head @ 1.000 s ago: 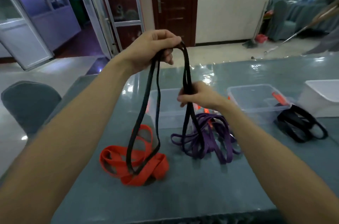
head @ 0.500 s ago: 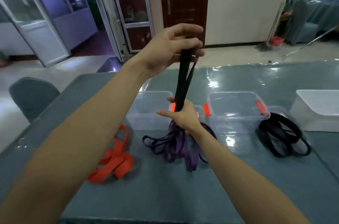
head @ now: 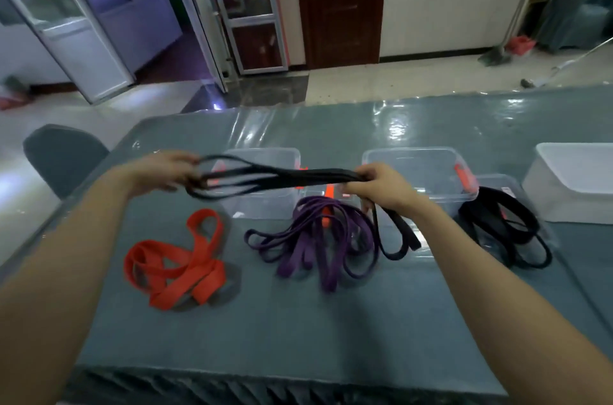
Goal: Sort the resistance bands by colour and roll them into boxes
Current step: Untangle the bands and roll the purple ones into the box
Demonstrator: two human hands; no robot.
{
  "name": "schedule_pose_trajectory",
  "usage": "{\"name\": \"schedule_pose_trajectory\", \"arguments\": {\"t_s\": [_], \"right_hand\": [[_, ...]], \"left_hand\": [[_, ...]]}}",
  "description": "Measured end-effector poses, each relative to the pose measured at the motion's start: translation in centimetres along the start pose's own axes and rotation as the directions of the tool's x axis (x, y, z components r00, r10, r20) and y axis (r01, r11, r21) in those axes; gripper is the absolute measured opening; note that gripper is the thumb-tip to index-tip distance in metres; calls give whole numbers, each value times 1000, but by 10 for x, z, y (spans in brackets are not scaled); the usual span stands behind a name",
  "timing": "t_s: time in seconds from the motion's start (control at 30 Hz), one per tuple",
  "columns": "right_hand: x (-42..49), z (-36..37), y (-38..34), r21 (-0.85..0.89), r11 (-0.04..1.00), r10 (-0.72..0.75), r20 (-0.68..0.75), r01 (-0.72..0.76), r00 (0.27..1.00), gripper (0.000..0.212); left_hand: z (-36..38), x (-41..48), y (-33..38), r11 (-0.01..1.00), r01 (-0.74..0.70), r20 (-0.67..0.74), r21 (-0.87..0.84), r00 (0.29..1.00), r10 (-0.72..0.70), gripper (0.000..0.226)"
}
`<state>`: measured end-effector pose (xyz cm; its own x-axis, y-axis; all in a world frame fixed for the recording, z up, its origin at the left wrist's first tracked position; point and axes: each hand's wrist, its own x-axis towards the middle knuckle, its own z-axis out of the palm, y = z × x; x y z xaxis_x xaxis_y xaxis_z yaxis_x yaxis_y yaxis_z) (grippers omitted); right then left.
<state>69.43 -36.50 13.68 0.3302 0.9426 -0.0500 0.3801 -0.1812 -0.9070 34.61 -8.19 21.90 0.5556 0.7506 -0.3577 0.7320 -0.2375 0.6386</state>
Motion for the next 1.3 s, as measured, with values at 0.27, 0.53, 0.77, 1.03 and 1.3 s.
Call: {"name": "schedule_pose_trajectory", "arguments": {"t_s": [0.27,0.53,0.77,1.03,1.3], "right_hand": [[6,9,-45,-420,907,99,191,-10,977,18],[-65,-72,4,-331,910,239,-69,-249,968,26],[-120,-77,86,26,976,210,-399,-218,893,74],[-122,-85,148,165,938,345,-437,-304,830,77],[-144,-126,223,299,900,424,-441,-316,791,45]], "left_hand": [[204,21,67,909,-360,500,-211,759,417,75],[253,37,161,822,-470,461,-322,680,569,21],[293,24,258,597,-116,314,-793,763,565,28],[389,33,325,649,16,417,-760,779,468,33],[450,70,371,886,-138,453,-442,819,353,20]]}}
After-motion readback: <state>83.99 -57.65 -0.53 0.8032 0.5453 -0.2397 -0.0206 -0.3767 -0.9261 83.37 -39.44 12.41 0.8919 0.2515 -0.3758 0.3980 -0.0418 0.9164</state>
